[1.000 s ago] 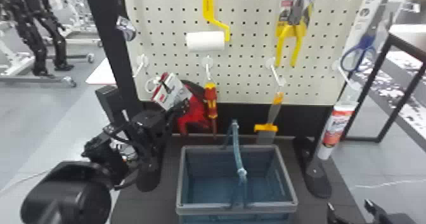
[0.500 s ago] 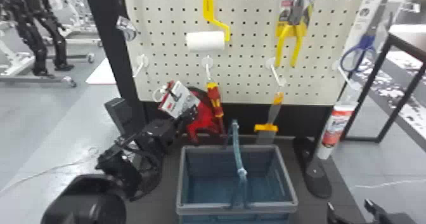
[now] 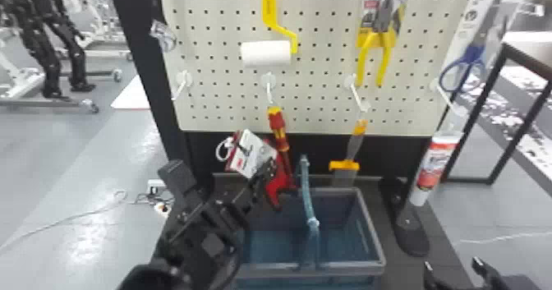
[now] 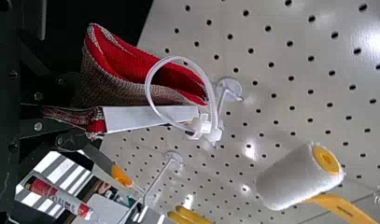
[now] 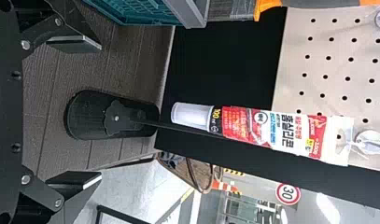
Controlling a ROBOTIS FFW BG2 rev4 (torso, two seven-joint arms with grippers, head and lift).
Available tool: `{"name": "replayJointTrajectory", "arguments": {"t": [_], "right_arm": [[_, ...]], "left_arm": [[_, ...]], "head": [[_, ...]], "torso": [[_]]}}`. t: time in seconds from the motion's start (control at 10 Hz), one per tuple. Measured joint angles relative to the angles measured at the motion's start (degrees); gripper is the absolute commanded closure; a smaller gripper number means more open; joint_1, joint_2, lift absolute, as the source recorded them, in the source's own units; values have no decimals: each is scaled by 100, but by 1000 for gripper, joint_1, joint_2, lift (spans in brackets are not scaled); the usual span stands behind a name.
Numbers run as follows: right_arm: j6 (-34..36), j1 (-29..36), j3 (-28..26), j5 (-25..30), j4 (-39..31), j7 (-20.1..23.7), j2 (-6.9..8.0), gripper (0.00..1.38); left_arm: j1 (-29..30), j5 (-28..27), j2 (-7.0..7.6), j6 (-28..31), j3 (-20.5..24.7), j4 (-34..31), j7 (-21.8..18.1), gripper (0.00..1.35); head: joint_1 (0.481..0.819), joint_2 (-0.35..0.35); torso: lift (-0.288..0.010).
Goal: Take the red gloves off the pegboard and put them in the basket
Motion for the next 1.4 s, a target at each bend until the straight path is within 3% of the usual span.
{"name": "replayJointTrajectory", "arguments": {"t": [0.3,0.4,0.6,0.9,1.1,1.2,1.3,1.4], "right_arm": [[-2,8,-1,-31,-15,0,0,309],[-7,9,0,-41,-15,0,0,308],[-10,-7,1,-43,-1,8,0,309],[-34,-31,2,-54,27,8,0,309],[-44,-41,2,-61,35,9,0,309],[-44,-44,2,-66,38,9,0,309],[-44,-41,2,-70,39,9,0,309],[-44,-35,2,-81,39,9,0,309]], "left_arm": [[501,388,6,-545,-159,-153,778,1210],[612,625,3,-687,-188,-140,816,1210],[660,1264,-16,-648,-272,149,385,1210],[420,1840,-74,140,-237,571,-144,1210],[288,2091,-98,593,-181,767,-250,1193],[268,2142,-134,780,-106,833,-323,762],[250,2001,-168,953,8,848,-368,174],[209,1807,-168,1122,87,828,-418,-1]], "head": [[549,0],[549,0],[549,0],[549,0],[549,0],[549,0],[549,0],[549,0]], "torso": [[-100],[-100],[-100],[-100],[-100],[-100],[-100],[-100]]}}
